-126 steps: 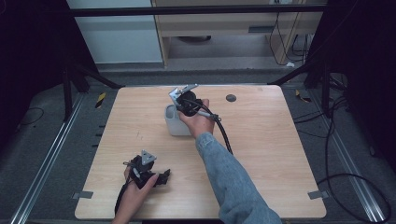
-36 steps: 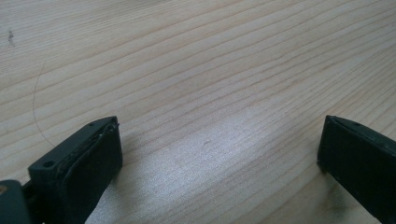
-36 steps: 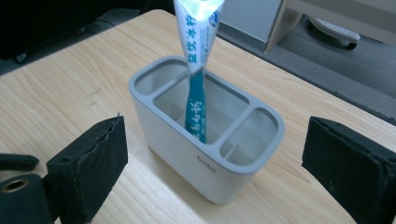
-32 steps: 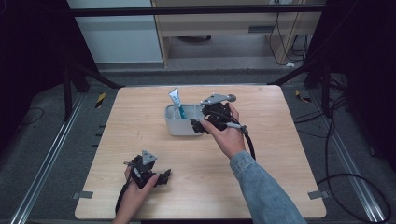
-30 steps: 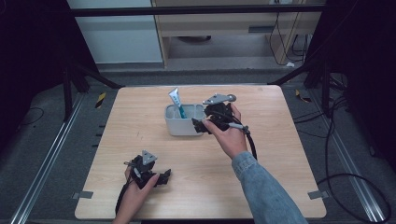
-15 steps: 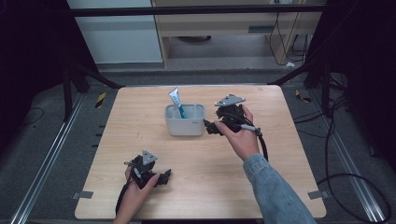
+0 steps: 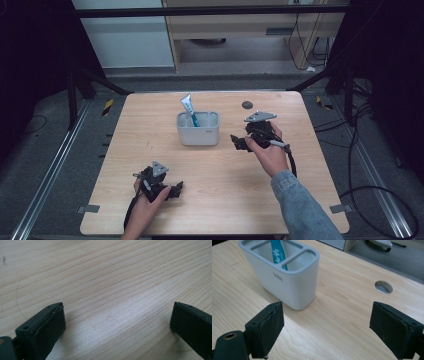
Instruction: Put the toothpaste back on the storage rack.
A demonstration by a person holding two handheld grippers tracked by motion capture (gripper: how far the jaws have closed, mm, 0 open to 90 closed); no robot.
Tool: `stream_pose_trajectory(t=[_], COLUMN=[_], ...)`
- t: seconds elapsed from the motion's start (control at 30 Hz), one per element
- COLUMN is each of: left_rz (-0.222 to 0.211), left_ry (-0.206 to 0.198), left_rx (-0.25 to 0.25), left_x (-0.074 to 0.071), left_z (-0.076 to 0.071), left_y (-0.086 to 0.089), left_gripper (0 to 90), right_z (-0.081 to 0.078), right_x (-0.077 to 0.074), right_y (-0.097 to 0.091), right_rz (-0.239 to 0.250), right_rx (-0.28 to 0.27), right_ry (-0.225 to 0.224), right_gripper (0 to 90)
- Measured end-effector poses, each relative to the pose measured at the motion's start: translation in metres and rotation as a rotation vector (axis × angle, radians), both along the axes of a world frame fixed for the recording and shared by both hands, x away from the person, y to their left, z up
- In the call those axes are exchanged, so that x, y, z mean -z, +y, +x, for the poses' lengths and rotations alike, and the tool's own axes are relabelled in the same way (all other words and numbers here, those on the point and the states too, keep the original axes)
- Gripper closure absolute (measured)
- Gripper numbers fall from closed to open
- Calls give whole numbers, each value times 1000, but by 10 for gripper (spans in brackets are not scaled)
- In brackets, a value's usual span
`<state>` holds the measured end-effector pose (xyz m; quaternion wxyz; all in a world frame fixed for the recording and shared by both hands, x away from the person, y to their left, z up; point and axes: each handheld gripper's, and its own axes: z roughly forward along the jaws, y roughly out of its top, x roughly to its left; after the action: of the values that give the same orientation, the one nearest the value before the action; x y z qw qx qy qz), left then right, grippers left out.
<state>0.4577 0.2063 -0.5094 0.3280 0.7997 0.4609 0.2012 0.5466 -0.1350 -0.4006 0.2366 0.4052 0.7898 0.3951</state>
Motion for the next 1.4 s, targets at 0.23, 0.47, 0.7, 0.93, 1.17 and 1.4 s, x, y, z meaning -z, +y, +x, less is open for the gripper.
stream_pose_trajectory(t=[0.23, 0.47, 0.7, 0.93, 1.17, 1.4], left_rz=[0, 1, 2, 4, 1, 1], left_ry=[0, -1, 0, 1, 1, 1], left_rx=[0, 0, 2, 1, 1, 2], left_x=[0, 0, 0, 0, 0, 0], left_z=[0, 0, -1, -1, -1, -1], left_y=[0, 0, 0, 0, -1, -1], left_gripper=[0, 0, 0, 0, 0, 0], right_z=[-4, -5, -7, -8, -7, -3], right_x=[21, 47, 63, 77, 87, 91], right_y=[-19, -44, -68, -96, -113, -115], right_rz=[-18, -14, -2, 27, 22, 36], right_rx=[27, 85, 118, 187, 238, 256], right_ry=[47, 108, 132, 133, 140, 148], right_gripper=[100, 94, 100, 106, 99, 90])
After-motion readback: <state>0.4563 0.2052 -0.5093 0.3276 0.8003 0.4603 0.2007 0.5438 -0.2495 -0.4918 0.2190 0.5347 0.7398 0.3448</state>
